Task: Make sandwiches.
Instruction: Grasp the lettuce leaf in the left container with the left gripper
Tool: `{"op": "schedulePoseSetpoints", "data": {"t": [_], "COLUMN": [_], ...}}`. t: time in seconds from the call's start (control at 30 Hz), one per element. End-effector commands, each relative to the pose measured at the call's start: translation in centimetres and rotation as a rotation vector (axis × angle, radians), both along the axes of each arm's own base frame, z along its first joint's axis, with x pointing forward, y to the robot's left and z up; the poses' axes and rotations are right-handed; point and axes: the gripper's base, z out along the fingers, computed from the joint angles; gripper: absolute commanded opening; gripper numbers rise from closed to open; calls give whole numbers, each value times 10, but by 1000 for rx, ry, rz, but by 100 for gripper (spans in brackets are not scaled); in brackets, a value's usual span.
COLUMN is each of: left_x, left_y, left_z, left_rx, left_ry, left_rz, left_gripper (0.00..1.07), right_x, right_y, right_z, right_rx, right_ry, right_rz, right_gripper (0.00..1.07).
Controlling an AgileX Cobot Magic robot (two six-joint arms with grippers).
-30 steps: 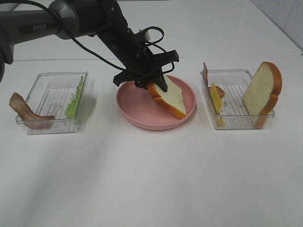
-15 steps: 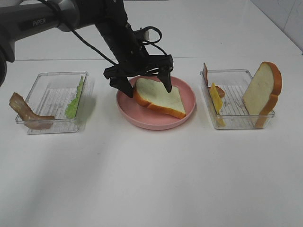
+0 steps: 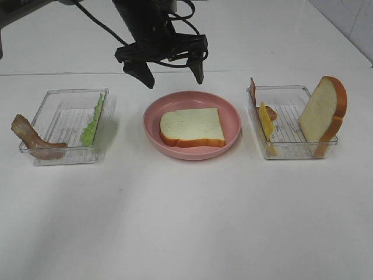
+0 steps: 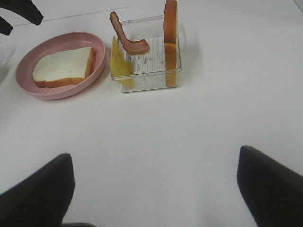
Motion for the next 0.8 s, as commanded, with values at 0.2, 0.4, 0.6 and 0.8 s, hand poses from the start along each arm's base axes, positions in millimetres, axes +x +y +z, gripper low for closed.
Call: {"op": "schedulePoseSetpoints", "data": {"t": [0.2,0.4,0.6,0.8], "left_x": [-35,-48,-45,-32], "left_y": [25,50,71,97], "left_z": [51,60,52,42], "left_rx": [118,233,270,292], "left_ry": [14,2,38,67], "left_rz": [-40,16,91,167], "left_gripper": [98,98,98,98], "right_x": [-3,-3,-3,-3], "right_y": [0,0,0,0], "right_z": [0,0,0,0], "right_rx": [4,4,3,3], "right_ry": [-41,-41,-41,-41], "right_rz": [-1,-1,0,0], "right_gripper": [87,87,87,87]}}
